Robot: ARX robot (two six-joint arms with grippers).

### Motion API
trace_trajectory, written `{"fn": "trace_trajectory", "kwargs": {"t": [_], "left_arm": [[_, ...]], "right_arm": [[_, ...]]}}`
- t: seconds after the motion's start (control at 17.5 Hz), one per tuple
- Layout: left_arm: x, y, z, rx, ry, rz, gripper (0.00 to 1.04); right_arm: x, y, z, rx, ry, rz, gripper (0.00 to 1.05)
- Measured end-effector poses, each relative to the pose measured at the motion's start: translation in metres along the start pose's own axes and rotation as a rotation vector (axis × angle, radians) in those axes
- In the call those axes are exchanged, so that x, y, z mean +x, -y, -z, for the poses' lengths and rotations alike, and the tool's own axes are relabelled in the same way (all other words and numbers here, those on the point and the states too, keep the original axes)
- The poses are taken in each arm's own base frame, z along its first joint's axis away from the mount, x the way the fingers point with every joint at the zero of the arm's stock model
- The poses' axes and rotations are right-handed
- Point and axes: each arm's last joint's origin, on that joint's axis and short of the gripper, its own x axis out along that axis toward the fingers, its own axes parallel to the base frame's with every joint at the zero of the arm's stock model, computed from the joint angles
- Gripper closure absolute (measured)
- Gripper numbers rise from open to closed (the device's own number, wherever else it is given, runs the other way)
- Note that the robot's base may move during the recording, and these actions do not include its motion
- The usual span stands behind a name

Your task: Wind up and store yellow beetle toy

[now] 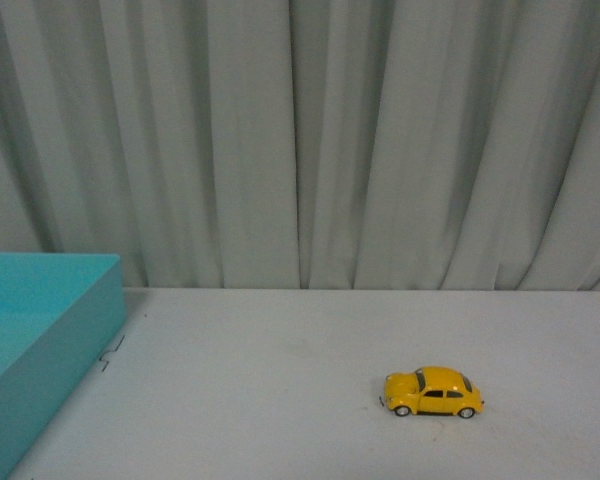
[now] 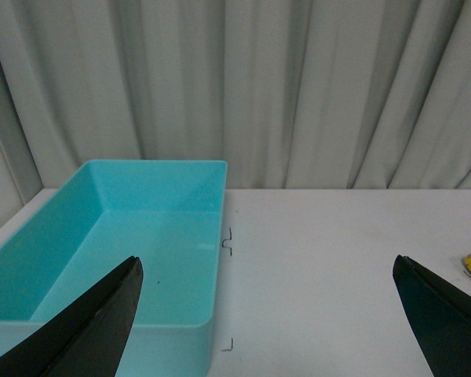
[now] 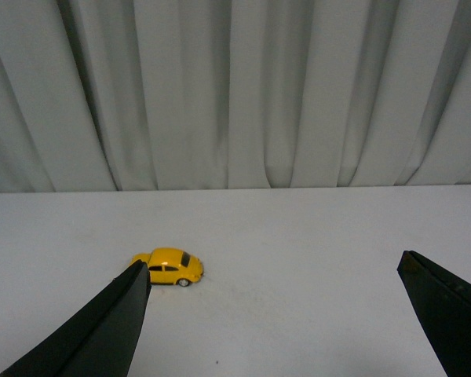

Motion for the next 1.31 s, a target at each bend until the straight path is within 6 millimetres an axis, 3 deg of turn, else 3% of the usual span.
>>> {"fn": "trace_trajectory", "kwargs": {"t": [1.31], "left_arm": [[0.0000,0.0000,0.0000,0.000,0.000,0.000,0.07]], "right_arm": [[0.0000,0.0000,-0.0001,0.000,0.002,0.000,0.07]]}}
